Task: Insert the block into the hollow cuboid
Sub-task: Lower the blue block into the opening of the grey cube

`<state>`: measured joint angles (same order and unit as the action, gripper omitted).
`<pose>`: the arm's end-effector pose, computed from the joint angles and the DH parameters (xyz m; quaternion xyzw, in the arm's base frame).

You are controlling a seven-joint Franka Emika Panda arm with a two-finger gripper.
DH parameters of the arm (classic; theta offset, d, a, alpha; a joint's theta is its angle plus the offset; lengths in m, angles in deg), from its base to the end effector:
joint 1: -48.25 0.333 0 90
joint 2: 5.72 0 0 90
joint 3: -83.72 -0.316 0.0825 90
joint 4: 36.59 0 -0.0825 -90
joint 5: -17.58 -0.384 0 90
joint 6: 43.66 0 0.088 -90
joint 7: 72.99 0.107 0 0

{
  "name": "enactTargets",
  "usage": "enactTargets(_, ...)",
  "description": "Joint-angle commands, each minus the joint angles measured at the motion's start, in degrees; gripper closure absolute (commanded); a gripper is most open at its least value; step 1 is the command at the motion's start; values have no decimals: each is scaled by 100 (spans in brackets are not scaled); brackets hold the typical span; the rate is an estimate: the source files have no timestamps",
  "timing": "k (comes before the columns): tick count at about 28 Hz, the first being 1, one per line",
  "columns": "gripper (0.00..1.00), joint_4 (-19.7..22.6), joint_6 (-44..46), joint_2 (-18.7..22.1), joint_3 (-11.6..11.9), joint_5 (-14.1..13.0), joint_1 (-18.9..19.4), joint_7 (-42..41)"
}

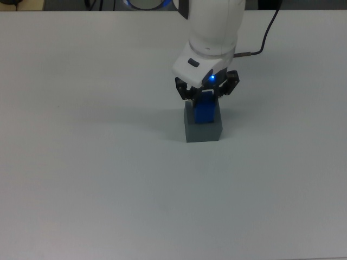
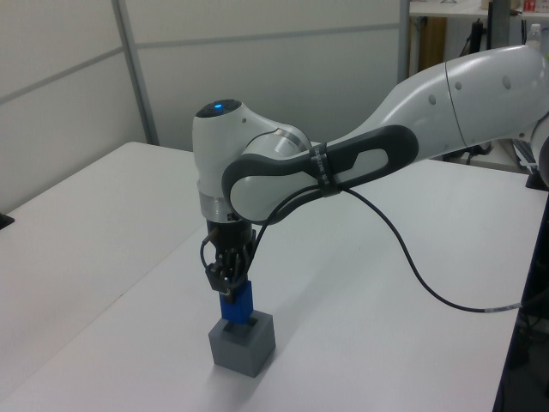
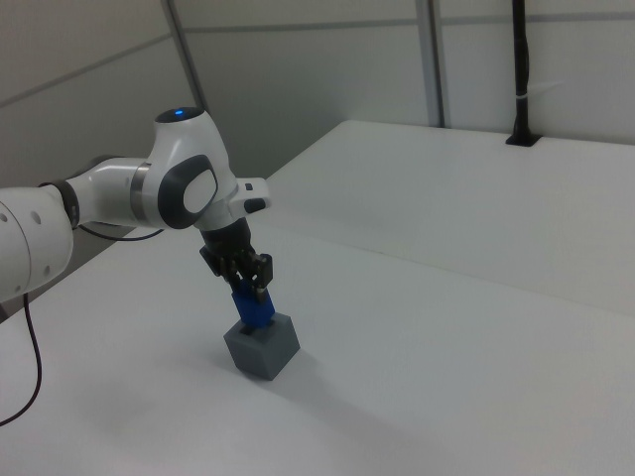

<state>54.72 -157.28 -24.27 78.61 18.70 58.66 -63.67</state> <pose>0.6405 0.1699 0.4532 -0.9979 -0.0549 -0.0316 0.0121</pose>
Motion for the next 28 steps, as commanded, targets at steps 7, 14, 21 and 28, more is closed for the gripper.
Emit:
enactTargets(7,83,62,-170,-105,1,55,163,580)
enactTargets(14,83,211,-170,-114,18,152,154,580)
enactTargets(21,83,212,-99,-97,88,170,128,580)
enactTargets(28,82,203,-64,-88,115,170,101,580)
